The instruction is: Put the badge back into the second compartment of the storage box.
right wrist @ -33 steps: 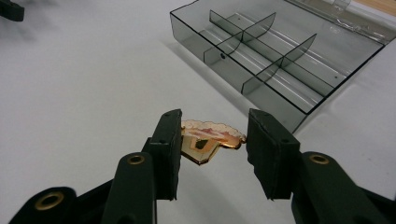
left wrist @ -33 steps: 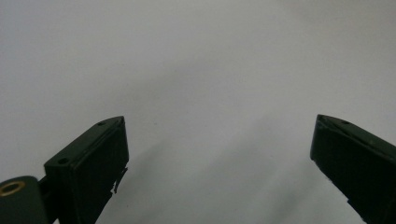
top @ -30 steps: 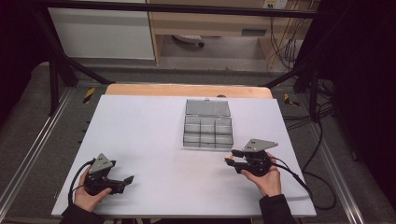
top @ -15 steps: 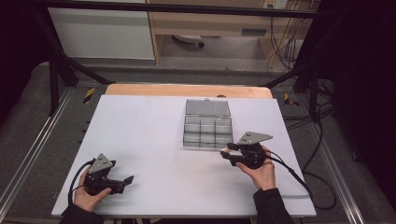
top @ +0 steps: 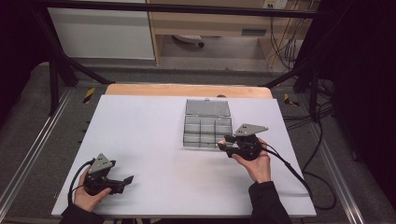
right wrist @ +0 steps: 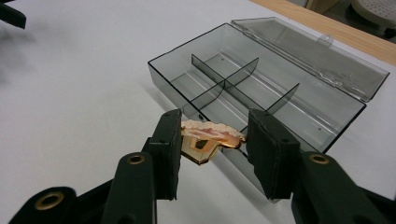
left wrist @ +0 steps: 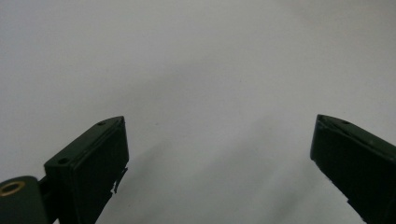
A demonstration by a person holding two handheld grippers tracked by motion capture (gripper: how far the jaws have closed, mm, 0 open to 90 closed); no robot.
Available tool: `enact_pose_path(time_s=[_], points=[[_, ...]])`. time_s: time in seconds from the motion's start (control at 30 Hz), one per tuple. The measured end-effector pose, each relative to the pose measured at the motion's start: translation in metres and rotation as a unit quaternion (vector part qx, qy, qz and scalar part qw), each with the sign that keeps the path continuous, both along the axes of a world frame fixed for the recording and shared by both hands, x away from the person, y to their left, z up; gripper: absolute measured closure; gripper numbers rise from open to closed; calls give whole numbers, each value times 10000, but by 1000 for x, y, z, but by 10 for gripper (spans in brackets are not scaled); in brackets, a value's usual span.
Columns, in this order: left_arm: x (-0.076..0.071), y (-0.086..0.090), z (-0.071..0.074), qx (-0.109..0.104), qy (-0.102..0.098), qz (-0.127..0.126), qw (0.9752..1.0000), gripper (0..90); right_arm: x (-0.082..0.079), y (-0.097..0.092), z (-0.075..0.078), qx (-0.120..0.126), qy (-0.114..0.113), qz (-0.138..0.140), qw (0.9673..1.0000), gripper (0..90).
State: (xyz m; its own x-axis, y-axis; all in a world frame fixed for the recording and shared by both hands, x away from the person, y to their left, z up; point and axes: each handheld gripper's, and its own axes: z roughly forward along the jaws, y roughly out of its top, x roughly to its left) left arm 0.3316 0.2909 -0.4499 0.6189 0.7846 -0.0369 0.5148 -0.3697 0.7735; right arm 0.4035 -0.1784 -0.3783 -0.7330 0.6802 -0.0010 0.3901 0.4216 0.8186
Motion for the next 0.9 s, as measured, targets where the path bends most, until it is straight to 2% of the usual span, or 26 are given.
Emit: enact_pose_path(time_s=[0.9], points=[[0, 1, 0, -27, -6, 27, 10000, 41, 44, 12, 8, -16, 15, -186, 9998, 563]])
